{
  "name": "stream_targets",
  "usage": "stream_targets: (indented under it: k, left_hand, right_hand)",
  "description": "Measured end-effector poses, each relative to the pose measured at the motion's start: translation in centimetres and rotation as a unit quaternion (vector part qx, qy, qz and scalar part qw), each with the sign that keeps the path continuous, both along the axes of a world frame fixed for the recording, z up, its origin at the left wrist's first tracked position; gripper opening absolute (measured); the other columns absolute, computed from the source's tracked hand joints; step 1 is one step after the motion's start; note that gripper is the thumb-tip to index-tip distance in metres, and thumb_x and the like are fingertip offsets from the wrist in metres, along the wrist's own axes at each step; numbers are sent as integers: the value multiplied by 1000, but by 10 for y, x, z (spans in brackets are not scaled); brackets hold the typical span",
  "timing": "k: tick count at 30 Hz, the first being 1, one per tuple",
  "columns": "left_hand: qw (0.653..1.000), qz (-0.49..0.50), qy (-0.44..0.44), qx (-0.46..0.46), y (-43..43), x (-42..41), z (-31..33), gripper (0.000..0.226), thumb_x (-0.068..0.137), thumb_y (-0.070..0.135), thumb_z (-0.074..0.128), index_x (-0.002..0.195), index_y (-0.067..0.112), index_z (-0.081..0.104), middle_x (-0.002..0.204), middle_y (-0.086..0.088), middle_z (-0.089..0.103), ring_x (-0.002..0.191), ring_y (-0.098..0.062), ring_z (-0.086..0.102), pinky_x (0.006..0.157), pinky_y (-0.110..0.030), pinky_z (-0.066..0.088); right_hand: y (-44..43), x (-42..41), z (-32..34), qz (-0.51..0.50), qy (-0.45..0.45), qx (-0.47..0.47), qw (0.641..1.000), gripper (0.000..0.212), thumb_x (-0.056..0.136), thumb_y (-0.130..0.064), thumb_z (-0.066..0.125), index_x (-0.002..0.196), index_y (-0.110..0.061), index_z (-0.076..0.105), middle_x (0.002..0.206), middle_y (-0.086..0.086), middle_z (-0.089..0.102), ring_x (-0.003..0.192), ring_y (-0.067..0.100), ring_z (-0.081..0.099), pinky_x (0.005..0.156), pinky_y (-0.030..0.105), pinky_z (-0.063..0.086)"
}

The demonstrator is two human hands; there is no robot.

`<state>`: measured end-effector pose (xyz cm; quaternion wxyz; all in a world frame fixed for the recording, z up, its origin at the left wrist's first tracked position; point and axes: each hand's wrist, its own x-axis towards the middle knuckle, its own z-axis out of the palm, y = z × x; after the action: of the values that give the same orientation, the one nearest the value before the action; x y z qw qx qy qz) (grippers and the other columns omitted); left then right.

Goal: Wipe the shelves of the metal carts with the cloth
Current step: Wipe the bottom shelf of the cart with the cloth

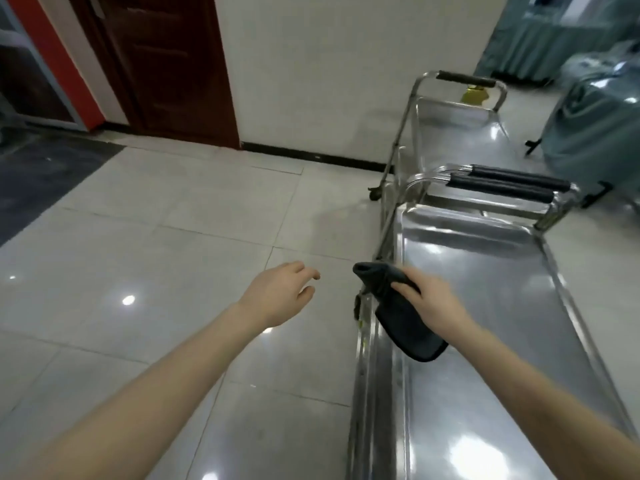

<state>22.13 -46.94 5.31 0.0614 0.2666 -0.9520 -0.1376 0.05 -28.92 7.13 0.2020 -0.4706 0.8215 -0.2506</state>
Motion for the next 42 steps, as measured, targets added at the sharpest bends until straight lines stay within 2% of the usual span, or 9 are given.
stream_targets:
  k: [6, 11, 14, 19, 22, 25, 29, 33, 42]
  left_hand:
    - [994, -110, -17, 18, -68, -67, -10, 32, 99, 36, 41, 129, 30, 52, 124, 7, 56, 112, -18, 55, 85, -35, 48]
    - [982, -188, -26, 9, -120, -138, -19, 31, 99, 38, 40, 127, 31, 52, 125, 8, 56, 108, -19, 57, 81, -37, 50]
    - [969, -242, -43, 0, -149, -183, -23, 32, 100, 38, 39, 128, 31, 51, 125, 7, 56, 107, -19, 57, 81, -33, 48]
    - [945, -324, -31, 1, -187, -256, -18, 30, 99, 33, 43, 127, 27, 54, 119, 1, 57, 106, -22, 57, 77, -31, 42]
    - [921, -389, -33, 16, -202, -296, -20, 29, 99, 33, 44, 125, 24, 56, 114, 0, 58, 104, -23, 57, 80, -36, 47]
    - [892, -451, -19, 12, -214, -337, -31, 29, 98, 36, 44, 124, 27, 55, 113, 5, 58, 103, -18, 57, 74, -28, 43]
    - [840, -542, -23, 12, -229, -376, -53, 29, 97, 35, 45, 123, 26, 55, 117, 8, 57, 108, -15, 55, 77, -29, 46]
    - [785, -618, -50, -4, -244, -389, -78, 30, 98, 35, 46, 125, 23, 55, 121, 4, 56, 113, -18, 55, 83, -34, 47]
    - [739, -652, -170, 11, -276, -354, -157, 34, 98, 36, 43, 130, 28, 51, 128, 5, 53, 116, -19, 53, 86, -32, 44]
  right_hand:
    - [-16, -25, -21, -119, -4, 7, 993, 29, 100, -28, 54, 127, -19, 60, 110, 6, 70, 102, 26, 63, 78, 31, 42]
    - [-53, -65, -39, -183, -14, 4, 983, 30, 100, -32, 53, 125, -17, 61, 110, 8, 70, 101, 28, 63, 81, 36, 47]
    - [-83, -88, -45, -217, -19, 0, 976, 32, 99, -30, 54, 128, -17, 60, 115, 8, 69, 106, 28, 62, 79, 31, 42]
    - [-119, -116, -36, -263, -24, -7, 964, 31, 100, -33, 52, 129, -24, 59, 117, 1, 69, 105, 22, 61, 83, 33, 46]
    - [-128, -124, -32, -320, -23, -2, 947, 29, 100, -34, 52, 128, -27, 59, 114, -3, 69, 100, 17, 61, 75, 28, 39]
    - [-138, -125, -33, -378, -16, 2, 926, 29, 101, -34, 51, 128, -27, 59, 115, -4, 68, 102, 18, 61, 78, 27, 40]
    - [-156, -102, -39, -472, -24, -21, 881, 27, 101, -31, 52, 126, -26, 60, 112, -10, 67, 101, 15, 60, 78, 20, 42]
    - [-184, -67, -58, -550, -62, -16, 833, 30, 100, -33, 52, 127, -23, 59, 115, 0, 68, 103, 21, 61, 89, 38, 47]
    - [-225, 9, -144, -604, -169, 1, 779, 34, 100, -35, 53, 132, -26, 57, 119, -5, 67, 109, 17, 61, 91, 39, 48]
